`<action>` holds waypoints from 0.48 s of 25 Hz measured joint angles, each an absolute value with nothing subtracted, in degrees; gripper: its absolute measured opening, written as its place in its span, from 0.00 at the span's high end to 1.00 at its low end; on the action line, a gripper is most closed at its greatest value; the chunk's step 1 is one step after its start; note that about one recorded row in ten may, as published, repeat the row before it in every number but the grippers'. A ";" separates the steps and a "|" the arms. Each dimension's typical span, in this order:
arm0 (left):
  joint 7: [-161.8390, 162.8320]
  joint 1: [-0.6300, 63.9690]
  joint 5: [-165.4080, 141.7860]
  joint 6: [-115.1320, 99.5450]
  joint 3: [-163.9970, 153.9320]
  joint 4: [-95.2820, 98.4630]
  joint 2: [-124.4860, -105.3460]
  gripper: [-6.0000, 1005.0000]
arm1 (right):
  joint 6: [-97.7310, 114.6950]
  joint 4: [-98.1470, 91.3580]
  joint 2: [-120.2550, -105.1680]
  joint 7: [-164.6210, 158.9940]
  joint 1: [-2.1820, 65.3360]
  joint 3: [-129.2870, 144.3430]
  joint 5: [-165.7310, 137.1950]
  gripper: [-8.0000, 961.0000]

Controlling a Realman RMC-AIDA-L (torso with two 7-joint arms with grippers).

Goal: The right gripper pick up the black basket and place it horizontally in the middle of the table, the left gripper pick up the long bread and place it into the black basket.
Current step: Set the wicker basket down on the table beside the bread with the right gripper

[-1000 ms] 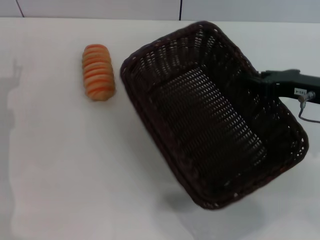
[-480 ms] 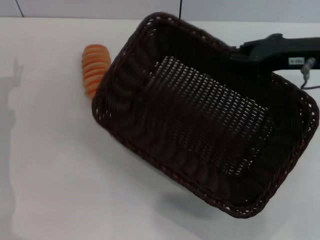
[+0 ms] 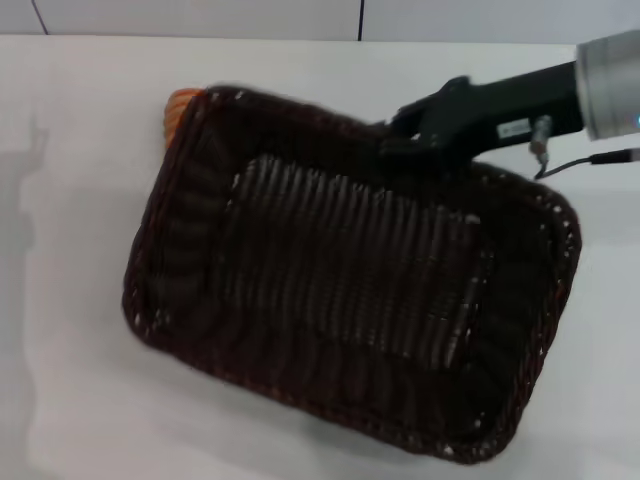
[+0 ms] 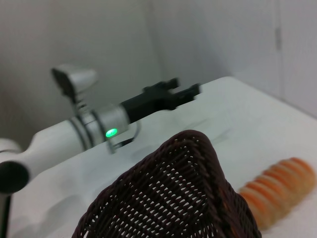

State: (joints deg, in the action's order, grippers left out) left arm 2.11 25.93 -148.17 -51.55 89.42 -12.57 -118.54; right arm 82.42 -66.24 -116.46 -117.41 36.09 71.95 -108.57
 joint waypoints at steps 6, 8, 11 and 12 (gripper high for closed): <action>2.17 26.65 -148.09 -50.71 90.35 -12.62 -118.57 0.15 | 87.88 -59.38 -116.94 -115.74 42.04 72.48 -113.82 0.78; 2.18 26.72 -148.09 -50.63 90.41 -12.64 -118.61 0.15 | 87.90 -58.33 -117.17 -115.66 42.81 72.76 -115.93 0.78; 2.19 26.78 -148.09 -50.60 90.53 -12.65 -118.64 0.15 | 87.38 -56.88 -117.19 -115.12 43.56 72.51 -117.19 0.78; 2.19 26.81 -148.09 -50.58 90.64 -12.66 -118.65 0.15 | 87.38 -56.88 -117.19 -115.12 43.56 72.51 -117.19 0.78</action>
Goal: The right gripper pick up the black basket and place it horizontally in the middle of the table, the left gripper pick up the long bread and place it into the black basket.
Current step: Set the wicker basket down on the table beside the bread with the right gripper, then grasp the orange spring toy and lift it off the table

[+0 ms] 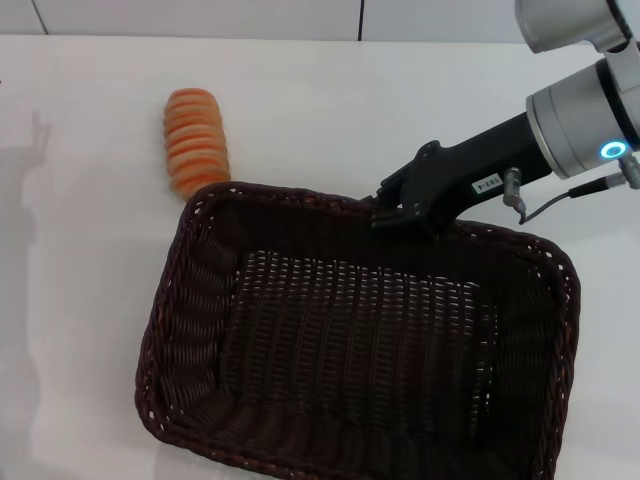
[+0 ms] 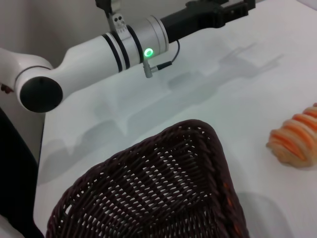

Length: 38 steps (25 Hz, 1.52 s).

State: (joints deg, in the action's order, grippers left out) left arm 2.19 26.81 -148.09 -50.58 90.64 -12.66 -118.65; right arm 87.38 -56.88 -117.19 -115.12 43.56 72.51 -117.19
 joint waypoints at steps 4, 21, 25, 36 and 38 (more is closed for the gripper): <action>2.20 27.05 -148.09 -50.52 90.92 -12.66 -118.65 0.15 | 86.21 -54.92 -116.82 -114.41 44.87 72.31 -117.37 0.78; 2.20 27.10 -148.10 -49.79 90.46 -12.62 -118.73 0.15 | 80.23 -53.70 -117.26 -114.43 47.23 73.51 -121.50 0.80; 3.06 26.94 -148.16 -49.58 90.43 -12.62 -118.74 0.15 | 78.53 -55.55 -117.70 -113.60 45.49 73.38 -121.60 0.73; 3.36 27.15 -148.57 -50.42 90.42 -12.75 -118.58 0.15 | 68.79 -69.70 -119.01 -113.38 35.26 73.34 -115.87 0.39; 3.34 27.16 -148.57 -50.66 90.40 -12.97 -118.57 0.15 | 62.96 -74.27 -119.18 -113.25 29.75 73.58 -112.00 0.34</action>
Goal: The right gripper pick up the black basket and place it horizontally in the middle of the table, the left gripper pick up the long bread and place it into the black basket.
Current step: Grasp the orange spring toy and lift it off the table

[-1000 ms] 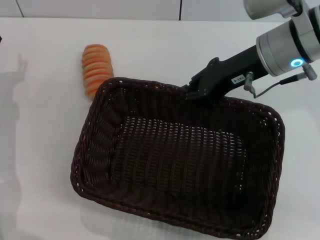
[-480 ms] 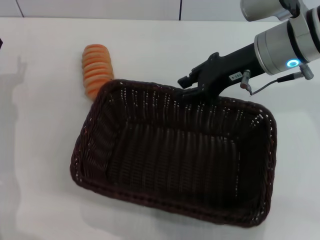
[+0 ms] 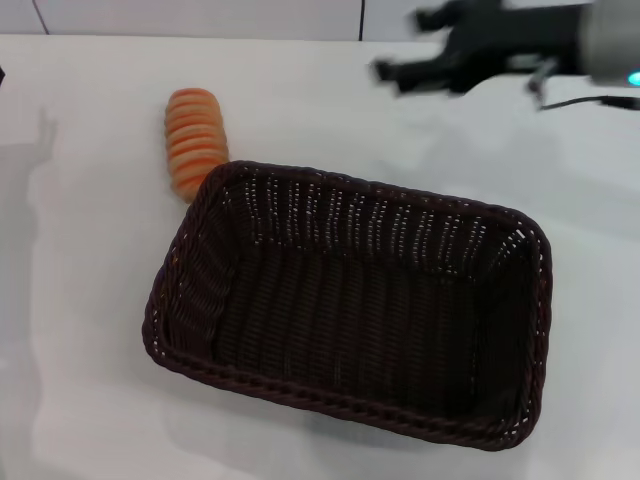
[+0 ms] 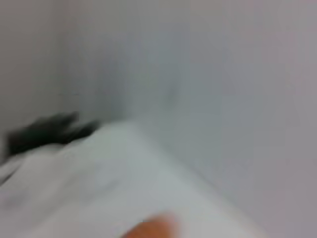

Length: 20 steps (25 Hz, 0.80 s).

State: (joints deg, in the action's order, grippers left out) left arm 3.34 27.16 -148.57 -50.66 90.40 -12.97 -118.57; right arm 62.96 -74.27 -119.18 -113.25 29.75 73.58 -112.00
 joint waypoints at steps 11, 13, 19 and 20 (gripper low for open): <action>5.35 23.54 -153.57 -49.42 79.48 -25.32 -116.31 0.15 | 39.98 -71.21 -119.56 -68.82 -3.79 80.20 -41.23 0.17; 6.82 24.90 -159.18 -44.35 79.43 -27.34 -115.70 0.15 | 42.09 -68.86 -119.53 -64.84 -4.79 80.31 -35.86 0.17; 11.96 30.96 -165.24 -24.45 78.69 -29.61 -113.85 0.15 | 54.07 -58.16 -119.45 -58.65 -8.31 79.18 -21.06 0.17; 12.19 31.54 -165.28 -21.97 78.13 -30.27 -113.69 0.15 | 54.58 -57.49 -119.46 -58.75 -8.53 79.09 -21.32 0.17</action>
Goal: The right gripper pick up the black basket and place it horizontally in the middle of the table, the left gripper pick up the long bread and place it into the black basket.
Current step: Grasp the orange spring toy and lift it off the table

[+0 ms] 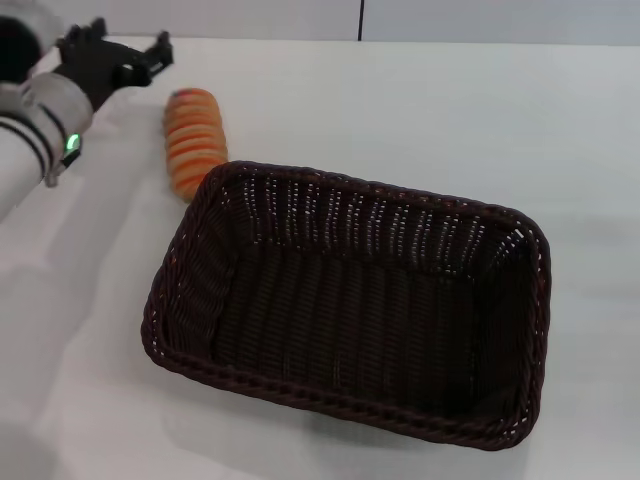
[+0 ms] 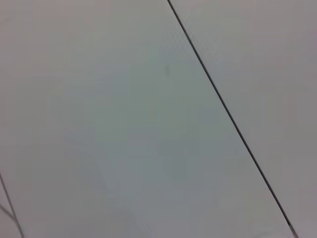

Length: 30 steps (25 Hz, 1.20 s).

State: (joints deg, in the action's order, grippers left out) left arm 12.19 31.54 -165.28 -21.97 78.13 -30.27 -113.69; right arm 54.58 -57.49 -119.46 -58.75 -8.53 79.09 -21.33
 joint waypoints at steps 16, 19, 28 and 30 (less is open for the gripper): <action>-4.23 25.73 -165.11 24.74 85.59 -63.17 -117.44 0.14 | 55.99 -56.92 -119.19 -60.21 -7.38 79.59 -25.33 0.17; -6.21 26.58 -164.41 32.90 88.34 -66.75 -117.89 0.14 | 56.00 -56.78 -119.18 -60.28 -7.02 79.61 -25.70 0.17; -6.96 35.03 -162.21 45.92 92.42 -61.09 -118.03 0.15 | 55.47 -56.46 -119.12 -60.45 -6.09 79.63 -27.21 0.17; -6.97 35.99 -162.19 45.45 92.44 -59.23 -118.05 0.15 | 55.63 -56.46 -119.11 -60.47 -6.19 79.63 -27.26 0.17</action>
